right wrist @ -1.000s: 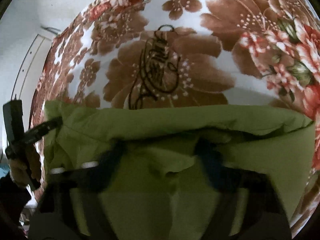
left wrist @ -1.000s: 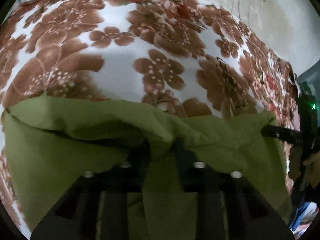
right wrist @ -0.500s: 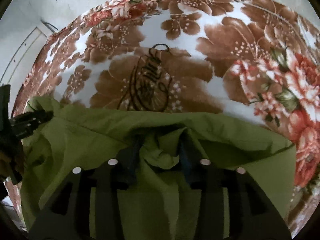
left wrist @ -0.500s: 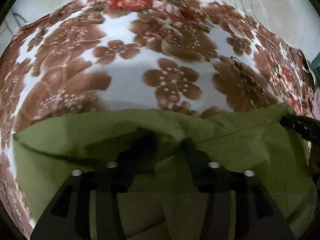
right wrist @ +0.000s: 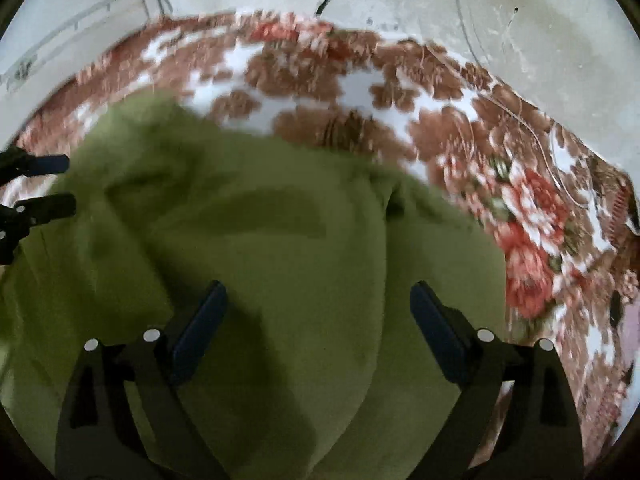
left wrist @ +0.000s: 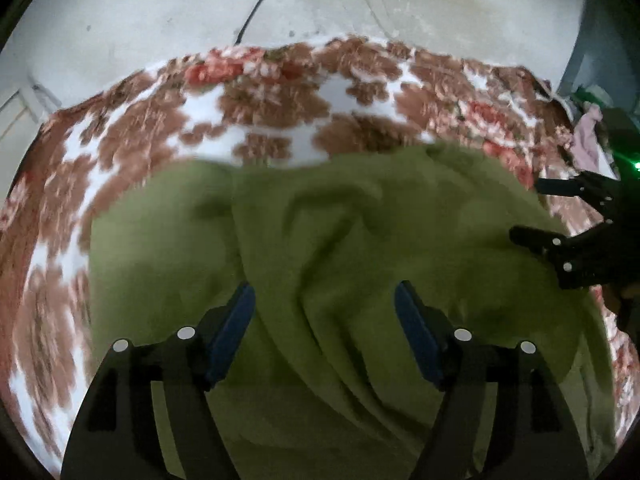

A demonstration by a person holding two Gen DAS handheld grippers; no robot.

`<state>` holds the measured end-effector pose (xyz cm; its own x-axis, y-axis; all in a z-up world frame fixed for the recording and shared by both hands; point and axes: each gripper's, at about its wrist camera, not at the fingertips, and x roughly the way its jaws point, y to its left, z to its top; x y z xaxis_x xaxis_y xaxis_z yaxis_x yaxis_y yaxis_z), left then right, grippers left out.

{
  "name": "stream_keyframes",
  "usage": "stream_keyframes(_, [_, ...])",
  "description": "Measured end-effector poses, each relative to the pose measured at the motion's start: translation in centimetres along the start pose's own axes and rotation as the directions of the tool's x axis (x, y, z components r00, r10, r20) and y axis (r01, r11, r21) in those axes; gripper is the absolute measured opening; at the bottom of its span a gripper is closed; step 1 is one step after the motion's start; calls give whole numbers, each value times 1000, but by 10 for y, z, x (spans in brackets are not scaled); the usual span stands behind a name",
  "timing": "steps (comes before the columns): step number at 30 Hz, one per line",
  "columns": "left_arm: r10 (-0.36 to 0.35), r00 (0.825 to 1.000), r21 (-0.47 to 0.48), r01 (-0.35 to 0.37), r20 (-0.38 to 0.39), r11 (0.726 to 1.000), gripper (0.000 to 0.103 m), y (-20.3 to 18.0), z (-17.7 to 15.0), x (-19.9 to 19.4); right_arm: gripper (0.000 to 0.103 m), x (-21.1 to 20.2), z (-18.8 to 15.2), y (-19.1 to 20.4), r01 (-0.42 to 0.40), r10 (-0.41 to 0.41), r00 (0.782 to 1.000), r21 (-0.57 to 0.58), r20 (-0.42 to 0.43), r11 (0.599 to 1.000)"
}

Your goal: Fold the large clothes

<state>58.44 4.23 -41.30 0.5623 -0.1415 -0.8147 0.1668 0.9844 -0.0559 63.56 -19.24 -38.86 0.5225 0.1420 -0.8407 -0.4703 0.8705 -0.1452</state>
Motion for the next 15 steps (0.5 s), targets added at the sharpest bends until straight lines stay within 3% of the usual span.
stream_keyframes(4, [10,998,-49,-13,-56,999,72,-17,-33,18,92,11,-28,17,15,-15,998,-11,-69,1000])
stream_keyframes(9, [63,987,28,-59,-149,998,77,-27,-56,52,94,44,-54,23,35,-36,988,-10,-151,999])
stream_keyframes(12, [73,984,39,-67,-161,997,82,-23,-66,62,98,55,-63,24,45,-44,989,0,-142,999])
stream_keyframes(15, [70,985,30,-66,-159,997,79,-22,-62,51,98,53,-65,23,48,-45,991,24,-130,999])
